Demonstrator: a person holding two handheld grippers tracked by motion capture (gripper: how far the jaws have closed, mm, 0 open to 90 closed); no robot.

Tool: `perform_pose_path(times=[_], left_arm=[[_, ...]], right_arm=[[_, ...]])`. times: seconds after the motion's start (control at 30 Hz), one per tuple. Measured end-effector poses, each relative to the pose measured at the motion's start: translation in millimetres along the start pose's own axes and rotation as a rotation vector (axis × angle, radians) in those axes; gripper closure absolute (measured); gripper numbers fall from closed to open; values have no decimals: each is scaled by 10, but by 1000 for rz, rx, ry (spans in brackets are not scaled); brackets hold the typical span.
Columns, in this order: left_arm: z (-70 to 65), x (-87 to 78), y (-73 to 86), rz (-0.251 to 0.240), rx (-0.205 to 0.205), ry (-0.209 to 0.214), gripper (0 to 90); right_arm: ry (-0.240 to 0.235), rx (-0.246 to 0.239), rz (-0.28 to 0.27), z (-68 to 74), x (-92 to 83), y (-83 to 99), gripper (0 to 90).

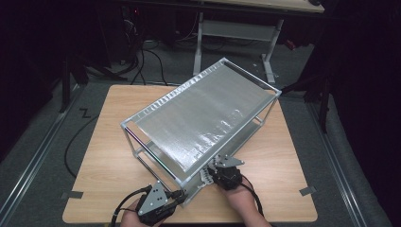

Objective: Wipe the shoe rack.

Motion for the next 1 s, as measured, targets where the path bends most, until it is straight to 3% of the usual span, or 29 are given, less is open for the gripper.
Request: perform_pose_path(times=[0.27, 0.37, 0.73, 0.9, 1.0], left_arm=[[74, -51, 43, -26, -17, -22, 806], [84, -61, 52, -32, -24, -29, 806], [98, -48, 54, -42, -34, -59, 796], [84, -52, 61, -46, -32, -65, 805], [74, -64, 64, -46, -33, -67, 805]], right_arm=[[27, 2, 22, 42, -88, 59, 784], [47, -36, 40, 60, -142, 100, 784], [22, -10, 37, 18, -286, 215, 781], [35, -12, -30, 36, -350, 197, 773], [2, -1, -108, 132, -435, 97, 761]])
Point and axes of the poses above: each handheld gripper's, and its own axes: x roughly forward along the jaws, y roughly out of its underside, z roughly to its left, the point moved 4 cm from there along x, roughly forward along the jaws, and after that the axes turned 5 degrees about -x, right-handed, at the moved point
